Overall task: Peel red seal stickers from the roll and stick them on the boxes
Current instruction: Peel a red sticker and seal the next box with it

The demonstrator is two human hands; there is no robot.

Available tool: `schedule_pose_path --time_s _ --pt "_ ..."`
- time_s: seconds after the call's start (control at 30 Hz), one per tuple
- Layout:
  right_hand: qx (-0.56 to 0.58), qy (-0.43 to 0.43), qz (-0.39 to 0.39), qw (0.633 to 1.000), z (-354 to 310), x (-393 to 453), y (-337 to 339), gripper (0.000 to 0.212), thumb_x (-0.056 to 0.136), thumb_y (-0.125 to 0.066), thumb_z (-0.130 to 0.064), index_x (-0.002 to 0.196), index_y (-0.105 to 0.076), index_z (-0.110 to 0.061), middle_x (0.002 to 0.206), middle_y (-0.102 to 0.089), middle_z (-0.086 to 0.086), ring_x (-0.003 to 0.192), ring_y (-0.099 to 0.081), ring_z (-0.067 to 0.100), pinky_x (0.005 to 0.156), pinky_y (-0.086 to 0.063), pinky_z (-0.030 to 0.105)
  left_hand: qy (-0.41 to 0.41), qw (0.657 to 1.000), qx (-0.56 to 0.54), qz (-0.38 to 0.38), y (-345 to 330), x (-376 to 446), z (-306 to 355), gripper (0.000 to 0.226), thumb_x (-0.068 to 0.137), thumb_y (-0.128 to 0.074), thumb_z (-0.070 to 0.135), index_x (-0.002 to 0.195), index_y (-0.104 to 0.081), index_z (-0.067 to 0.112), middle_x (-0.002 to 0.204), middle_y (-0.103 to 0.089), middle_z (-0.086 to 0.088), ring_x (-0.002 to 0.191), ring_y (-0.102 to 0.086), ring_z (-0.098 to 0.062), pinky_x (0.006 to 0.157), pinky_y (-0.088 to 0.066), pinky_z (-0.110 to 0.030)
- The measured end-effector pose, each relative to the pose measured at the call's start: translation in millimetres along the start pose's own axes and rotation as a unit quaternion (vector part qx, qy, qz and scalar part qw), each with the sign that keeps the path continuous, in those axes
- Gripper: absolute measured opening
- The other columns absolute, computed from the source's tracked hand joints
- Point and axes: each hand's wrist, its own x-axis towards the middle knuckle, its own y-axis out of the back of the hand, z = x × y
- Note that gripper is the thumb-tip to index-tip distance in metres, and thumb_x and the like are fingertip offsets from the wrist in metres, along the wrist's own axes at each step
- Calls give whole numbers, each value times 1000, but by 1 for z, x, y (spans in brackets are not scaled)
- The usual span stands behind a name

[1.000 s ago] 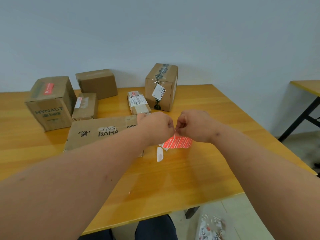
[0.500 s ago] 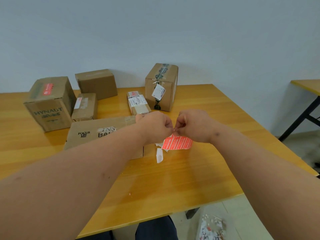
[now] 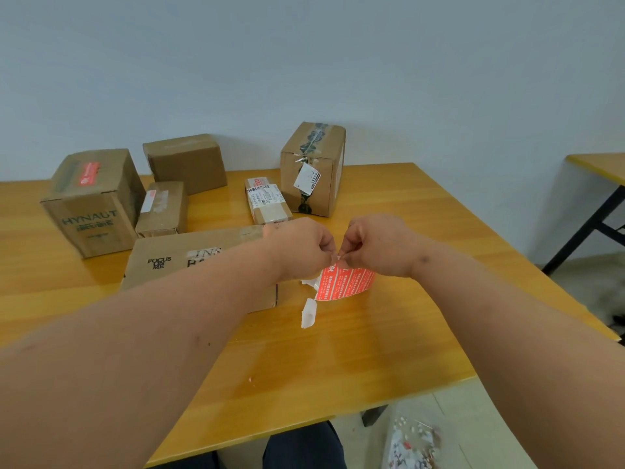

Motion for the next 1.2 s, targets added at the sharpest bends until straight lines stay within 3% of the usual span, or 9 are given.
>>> schedule_pose_path --time_s 0.13,0.37,0.63,0.93,1.2 --pt "-15 -3 -3 1000 1 2 1 6 85 -69 -36 80 -66 -33 91 -68 -10 89 -56 7 95 -38 35 -5 1000 17 3 1 1 1 21 96 -52 35 77 -59 28 74 -57 13 88 -53 -11 88 -27 -36" --pt "-16 -4 -6 1000 -1 6 -1 8 85 -68 -33 78 -67 -30 89 -67 -6 85 -56 10 83 -38 32 -13 997 68 35 -5 4 1 33 94 -47 34 62 -49 23 68 -52 9 81 -51 -13 84 -21 -36" --pt "9 -2 16 1000 -4 4 0 13 83 -70 -30 71 -65 -29 89 -68 -3 87 -59 13 91 -43 39 14 999 -15 31 1 3 -1 23 93 -54 37 77 -67 26 73 -59 10 85 -52 -11 84 -24 -35" --pt "41 5 29 999 -4 3 -3 22 81 -72 -30 62 -61 -31 84 -67 -4 83 -59 13 91 -45 43 27 998 -54 32 2 3 -3 17 90 -60 38 78 -68 28 70 -59 12 86 -54 -12 93 -35 -39" --pt "68 4 38 997 -3 2 -2 26 80 -74 -28 58 -59 -31 79 -59 -9 84 -58 14 89 -46 46 31 996 -84 27 5 1 -1 17 88 -63 38 88 -74 24 84 -68 6 92 -59 -14 99 -40 -45"
